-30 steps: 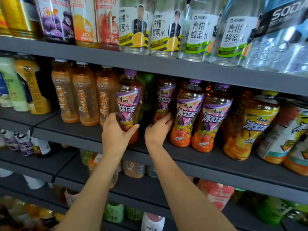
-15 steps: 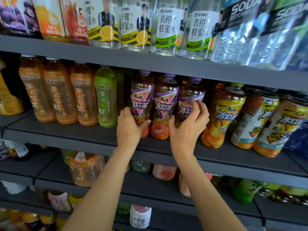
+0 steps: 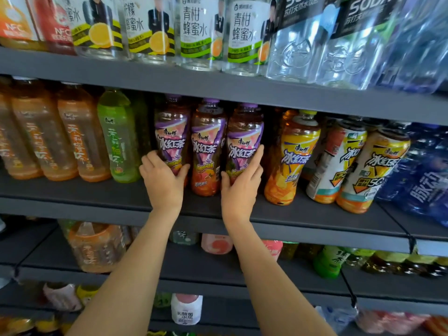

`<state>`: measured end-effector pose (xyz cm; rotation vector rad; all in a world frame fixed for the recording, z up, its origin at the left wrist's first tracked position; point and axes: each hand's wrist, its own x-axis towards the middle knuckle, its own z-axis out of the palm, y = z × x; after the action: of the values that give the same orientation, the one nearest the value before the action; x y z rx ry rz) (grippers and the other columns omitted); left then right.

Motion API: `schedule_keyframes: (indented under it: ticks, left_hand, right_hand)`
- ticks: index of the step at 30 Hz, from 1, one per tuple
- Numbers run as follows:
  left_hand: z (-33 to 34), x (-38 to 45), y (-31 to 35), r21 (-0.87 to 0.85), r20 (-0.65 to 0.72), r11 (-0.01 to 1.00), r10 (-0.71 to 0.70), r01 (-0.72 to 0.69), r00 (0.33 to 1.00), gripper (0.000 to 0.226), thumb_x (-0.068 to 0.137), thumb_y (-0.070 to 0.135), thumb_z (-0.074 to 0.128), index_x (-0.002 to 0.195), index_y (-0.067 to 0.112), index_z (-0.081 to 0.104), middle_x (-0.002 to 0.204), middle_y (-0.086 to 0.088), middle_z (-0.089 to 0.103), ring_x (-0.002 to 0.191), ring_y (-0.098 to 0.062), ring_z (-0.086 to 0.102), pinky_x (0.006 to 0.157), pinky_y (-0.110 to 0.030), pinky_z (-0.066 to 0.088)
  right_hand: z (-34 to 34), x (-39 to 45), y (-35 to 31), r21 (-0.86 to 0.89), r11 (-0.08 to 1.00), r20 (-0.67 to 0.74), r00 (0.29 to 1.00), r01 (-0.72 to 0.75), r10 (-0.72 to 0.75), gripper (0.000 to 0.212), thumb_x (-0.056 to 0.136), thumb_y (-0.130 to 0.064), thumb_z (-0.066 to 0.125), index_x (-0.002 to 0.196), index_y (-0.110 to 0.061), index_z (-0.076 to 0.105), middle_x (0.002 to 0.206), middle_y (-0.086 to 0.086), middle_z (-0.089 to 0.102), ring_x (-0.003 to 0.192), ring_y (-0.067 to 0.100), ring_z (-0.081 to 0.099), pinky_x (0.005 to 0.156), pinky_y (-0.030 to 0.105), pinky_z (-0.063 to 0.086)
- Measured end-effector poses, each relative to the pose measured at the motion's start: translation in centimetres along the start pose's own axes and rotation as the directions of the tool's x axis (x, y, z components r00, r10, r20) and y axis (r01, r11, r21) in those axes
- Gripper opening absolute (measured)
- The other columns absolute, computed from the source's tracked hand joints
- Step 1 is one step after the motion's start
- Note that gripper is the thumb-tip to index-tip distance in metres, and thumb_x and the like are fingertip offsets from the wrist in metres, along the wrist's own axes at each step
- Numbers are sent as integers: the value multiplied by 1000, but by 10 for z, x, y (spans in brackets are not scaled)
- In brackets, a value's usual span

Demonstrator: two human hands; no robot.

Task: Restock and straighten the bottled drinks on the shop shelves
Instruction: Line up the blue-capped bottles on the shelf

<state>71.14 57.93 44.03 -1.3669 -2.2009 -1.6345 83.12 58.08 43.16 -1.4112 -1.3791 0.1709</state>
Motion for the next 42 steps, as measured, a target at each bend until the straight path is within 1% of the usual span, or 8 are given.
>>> schedule_keyframes:
  ticks: [5, 10, 15, 20, 24, 29, 35, 42]
  left_hand:
    - [-6, -29, 13, -148, -135, 989, 2, -22, 991, 45, 83, 18, 65, 119, 0, 46, 120, -18, 46, 113, -30, 44, 93, -41, 42]
    - [11, -61, 23, -68, 143, 996, 65, -56, 988, 54, 83, 19, 66, 129, 6, 41, 125, -14, 48, 118, -27, 44, 96, -40, 42]
    - [4, -60, 33, -69, 84, 997, 46, -40, 995, 47, 81, 14, 67, 122, 4, 45, 120, -16, 47, 112, -30, 47, 93, -45, 44]
    - [8, -89, 76, -219, 16, 931, 303, -293, 953, 32, 81, 2, 59, 112, 4, 50, 108, -12, 51, 101, -24, 50, 86, -37, 45]
    - [35, -121, 112, -286, 121, 892, 396, -350, 910, 34, 78, 0, 61, 110, 5, 52, 106, -13, 52, 101, -26, 51, 87, -37, 45]
    - [67, -148, 157, -361, 190, 836, 499, -413, 845, 36, 77, 0, 62, 111, 4, 52, 105, -12, 54, 100, -28, 54, 85, -38, 48]
    - [120, -162, 206, -278, 434, 951, 248, -133, 866, 74, 86, 30, 64, 142, 2, 24, 142, -14, 38, 132, -26, 35, 106, -33, 31]
    - [154, -164, 216, -91, 373, 996, 48, -15, 926, 65, 81, 36, 68, 128, -1, 40, 125, -17, 53, 117, -33, 50, 94, -48, 42]
  right_hand:
    - [-4, 2, 9, -39, 997, 119, 991, -62, 66, 77, 89, -31, 58, 147, -7, 12, 140, 8, 35, 127, 24, 38, 94, 33, 42]
    - [-7, 4, 9, 2, 997, 156, 985, -79, 77, 72, 87, -27, 63, 142, -3, 22, 134, 11, 40, 123, 26, 44, 94, 34, 43]
    - [-32, 7, 10, 22, 999, 278, 960, 25, -30, 72, 86, -17, 65, 142, -2, 23, 137, 14, 38, 127, 27, 39, 103, 32, 37]
    - [-92, 14, 33, 0, 918, 24, 918, 396, -396, 37, 86, -13, 56, 119, 0, 47, 116, 16, 50, 110, 25, 47, 96, 26, 38]
    - [-131, 42, 62, -74, 936, -94, 932, 343, -349, 29, 83, -5, 53, 111, 1, 50, 112, 17, 48, 106, 25, 47, 92, 32, 43]
    - [-188, 74, 104, -121, 989, -290, 950, 85, -117, 48, 82, -9, 62, 125, 2, 43, 125, 20, 41, 115, 31, 41, 96, 34, 38]
    - [-224, 104, 159, -152, 979, 133, 979, -133, 154, 60, 82, -29, 70, 127, -5, 40, 128, 12, 50, 120, 26, 46, 94, 34, 42]
    - [-227, 124, 186, -39, 997, 342, 937, -63, 72, 51, 77, -32, 74, 110, -6, 44, 114, 12, 61, 105, 26, 59, 81, 39, 51]
